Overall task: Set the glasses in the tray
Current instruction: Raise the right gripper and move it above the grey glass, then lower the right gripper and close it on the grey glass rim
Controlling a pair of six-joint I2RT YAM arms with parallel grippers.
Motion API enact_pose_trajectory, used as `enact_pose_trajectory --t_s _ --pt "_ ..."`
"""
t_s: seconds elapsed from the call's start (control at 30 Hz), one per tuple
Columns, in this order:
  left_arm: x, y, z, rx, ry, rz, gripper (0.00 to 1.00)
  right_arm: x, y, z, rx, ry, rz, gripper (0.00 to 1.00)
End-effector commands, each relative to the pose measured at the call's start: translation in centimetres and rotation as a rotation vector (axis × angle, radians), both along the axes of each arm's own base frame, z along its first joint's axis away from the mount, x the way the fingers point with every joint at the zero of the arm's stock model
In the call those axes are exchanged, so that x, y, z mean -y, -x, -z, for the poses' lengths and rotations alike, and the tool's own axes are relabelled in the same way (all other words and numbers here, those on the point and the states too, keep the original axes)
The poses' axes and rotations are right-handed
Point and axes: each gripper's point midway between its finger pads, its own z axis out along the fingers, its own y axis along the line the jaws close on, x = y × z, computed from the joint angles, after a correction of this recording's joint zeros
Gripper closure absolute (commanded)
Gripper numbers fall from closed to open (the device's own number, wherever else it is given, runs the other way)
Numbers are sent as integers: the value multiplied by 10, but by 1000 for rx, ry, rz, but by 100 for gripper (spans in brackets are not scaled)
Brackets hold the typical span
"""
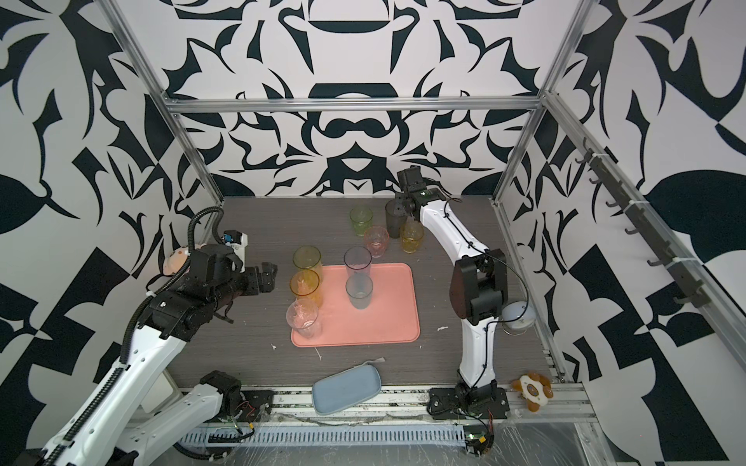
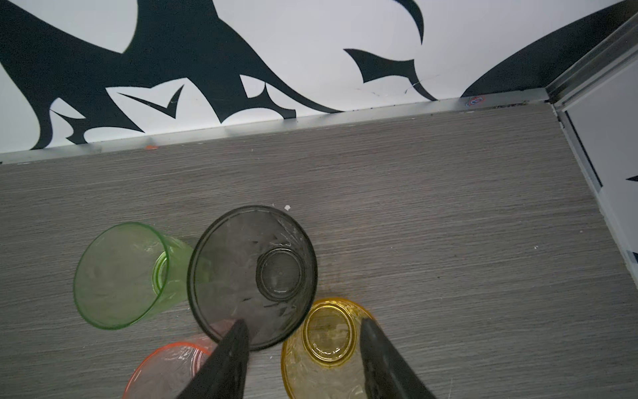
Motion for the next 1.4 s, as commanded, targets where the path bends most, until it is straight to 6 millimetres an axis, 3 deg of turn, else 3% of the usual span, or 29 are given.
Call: enact_pose_trajectory --t_s 0.0,0.4,1.37 --pt "-3 2 1 2 -4 -11 0 3 -5 -26 48 -43 14 45" --pt "-3 2 2 -2 -4 -10 1 0 -17 -3 -2 -98 8 46" --pt "-3 1 2 -3 -5 -9 0 -4 -37 18 -41 -122 12 51"
